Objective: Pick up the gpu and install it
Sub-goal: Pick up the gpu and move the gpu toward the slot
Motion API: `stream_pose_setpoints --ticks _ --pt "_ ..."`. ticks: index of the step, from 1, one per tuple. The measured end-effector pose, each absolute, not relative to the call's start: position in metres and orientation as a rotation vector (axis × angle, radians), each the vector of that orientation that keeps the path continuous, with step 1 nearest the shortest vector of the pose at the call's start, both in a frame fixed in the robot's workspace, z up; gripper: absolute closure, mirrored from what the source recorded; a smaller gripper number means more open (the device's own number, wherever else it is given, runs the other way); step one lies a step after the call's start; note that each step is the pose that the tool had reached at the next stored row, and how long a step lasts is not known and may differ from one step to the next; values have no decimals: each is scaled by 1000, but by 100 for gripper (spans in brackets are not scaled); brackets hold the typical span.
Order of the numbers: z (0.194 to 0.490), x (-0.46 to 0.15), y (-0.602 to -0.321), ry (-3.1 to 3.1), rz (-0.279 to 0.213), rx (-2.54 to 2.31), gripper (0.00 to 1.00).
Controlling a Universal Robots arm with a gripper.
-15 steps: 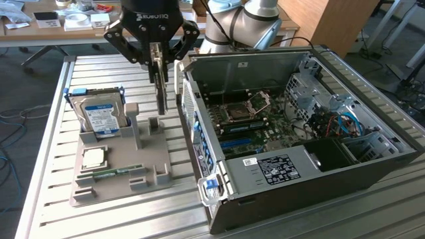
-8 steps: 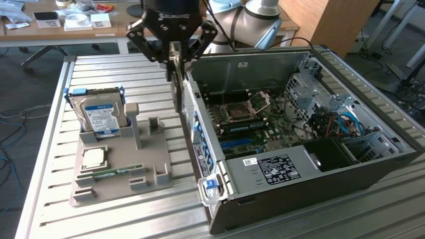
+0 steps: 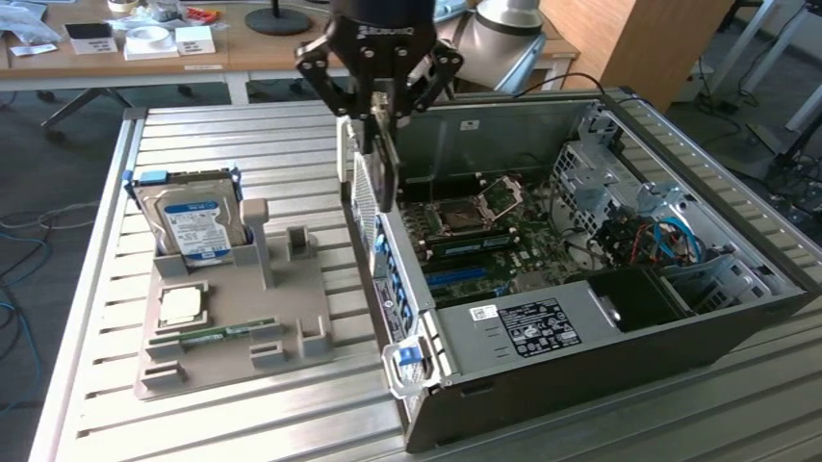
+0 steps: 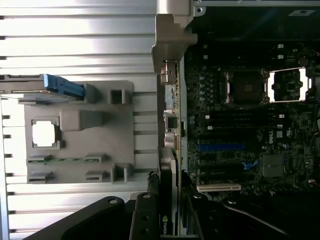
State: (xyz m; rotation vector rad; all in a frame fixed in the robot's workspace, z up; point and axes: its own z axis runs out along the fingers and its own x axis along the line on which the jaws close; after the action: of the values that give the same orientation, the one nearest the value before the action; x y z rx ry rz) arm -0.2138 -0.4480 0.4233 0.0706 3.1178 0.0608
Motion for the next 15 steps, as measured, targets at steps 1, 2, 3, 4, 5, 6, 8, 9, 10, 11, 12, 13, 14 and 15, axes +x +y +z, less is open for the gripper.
stream_pose_setpoints --ticks 1,2,3,4,5,6,8,9,10,11,12,13,14,15 --pt "423 -209 -448 3118 61 70 73" --pt "423 -205 -448 3118 61 70 73" --pt "423 -200 -448 3118 61 70 73" --pt "423 -196 -448 3118 61 71 73" --pt "423 -191 -448 3118 61 71 73" --pt "423 -186 -448 3118 61 70 73" --pt "423 -178 -448 3118 61 71 73" --pt "423 -173 -448 3118 61 71 73" --pt "423 -168 -448 3118 61 70 73" --pt "423 -164 -448 3118 61 70 73" --pt "423 -159 -448 3118 61 71 73" --pt "423 -155 -448 3118 61 71 73" --pt "423 -150 -448 3118 61 70 73" --pt "423 -146 -448 3118 61 70 73"
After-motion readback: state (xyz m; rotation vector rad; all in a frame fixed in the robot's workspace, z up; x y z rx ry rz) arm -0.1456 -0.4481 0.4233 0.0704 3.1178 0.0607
